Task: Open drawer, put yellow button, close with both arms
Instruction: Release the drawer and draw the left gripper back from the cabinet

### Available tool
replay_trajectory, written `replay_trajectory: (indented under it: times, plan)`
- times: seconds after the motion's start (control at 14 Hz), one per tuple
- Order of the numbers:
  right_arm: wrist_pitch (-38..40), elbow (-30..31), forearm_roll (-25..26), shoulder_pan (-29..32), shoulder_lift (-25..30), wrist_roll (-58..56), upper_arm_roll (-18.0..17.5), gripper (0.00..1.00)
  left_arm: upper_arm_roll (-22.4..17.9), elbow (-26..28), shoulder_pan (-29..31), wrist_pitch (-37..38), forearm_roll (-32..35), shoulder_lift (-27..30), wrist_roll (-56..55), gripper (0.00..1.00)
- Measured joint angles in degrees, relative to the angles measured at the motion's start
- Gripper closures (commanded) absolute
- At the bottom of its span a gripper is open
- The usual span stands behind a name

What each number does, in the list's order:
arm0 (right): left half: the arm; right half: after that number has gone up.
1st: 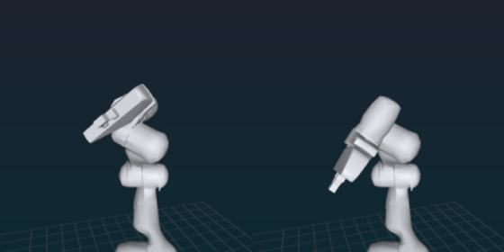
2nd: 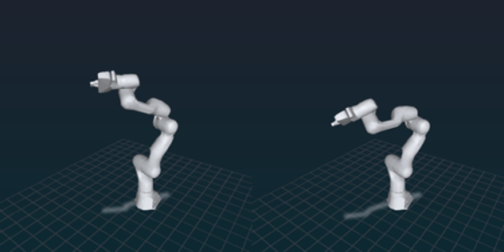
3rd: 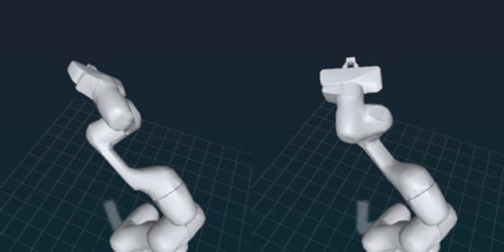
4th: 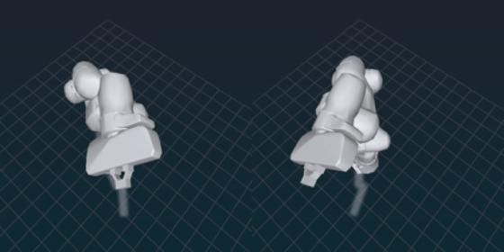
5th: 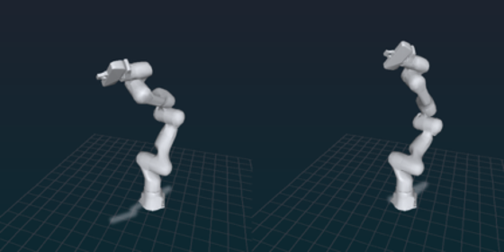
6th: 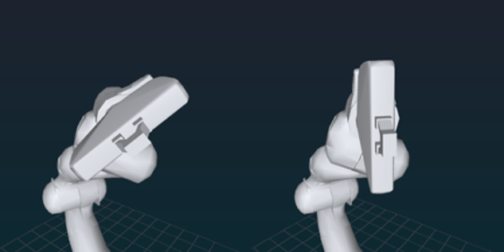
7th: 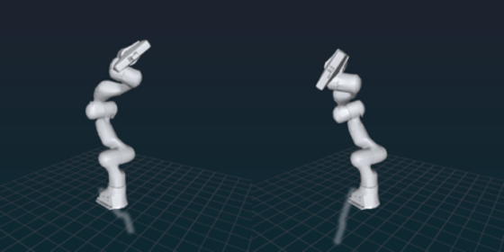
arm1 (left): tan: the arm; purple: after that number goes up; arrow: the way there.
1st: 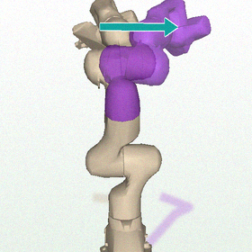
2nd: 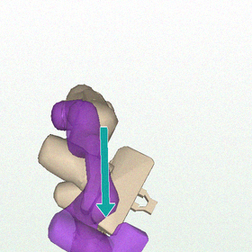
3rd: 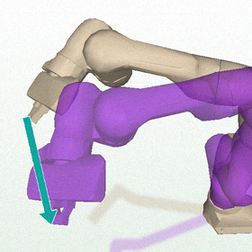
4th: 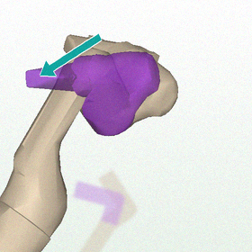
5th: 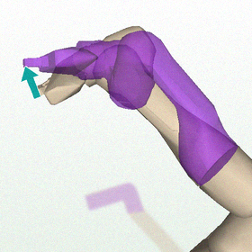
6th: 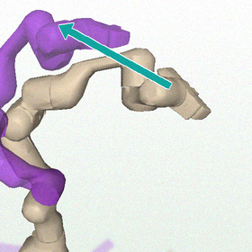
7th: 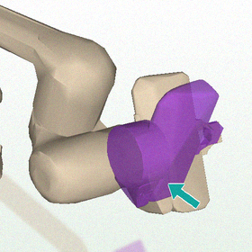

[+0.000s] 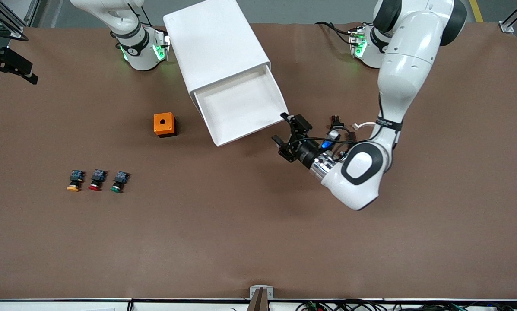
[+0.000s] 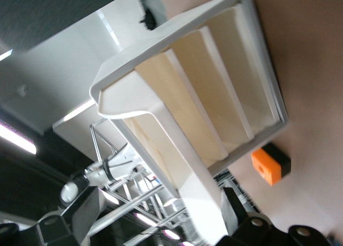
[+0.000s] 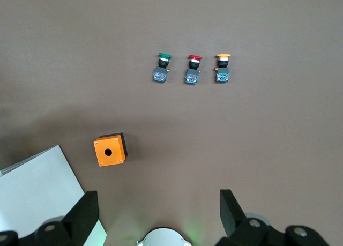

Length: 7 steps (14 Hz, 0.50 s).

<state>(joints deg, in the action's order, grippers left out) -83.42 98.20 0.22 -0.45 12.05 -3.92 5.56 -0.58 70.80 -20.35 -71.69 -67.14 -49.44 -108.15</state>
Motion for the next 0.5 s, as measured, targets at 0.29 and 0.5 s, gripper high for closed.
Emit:
replay_trajectory:
  times: [0.29, 0.5]
  plan:
    - [0.00, 0.02, 0.00, 0.00, 0.00, 0.00, 0.02, 0.00, 0.01, -2.09, 2.07, 0.55, 10.09, 1.82, 20.51, 0.00]
    - [0.00, 0.03, 0.00, 0.00, 0.00, -0.01, 0.03, 0.00, -0.95, -2.52, 2.32, 0.12, 16.91, 3.84, 35.79, 0.00]
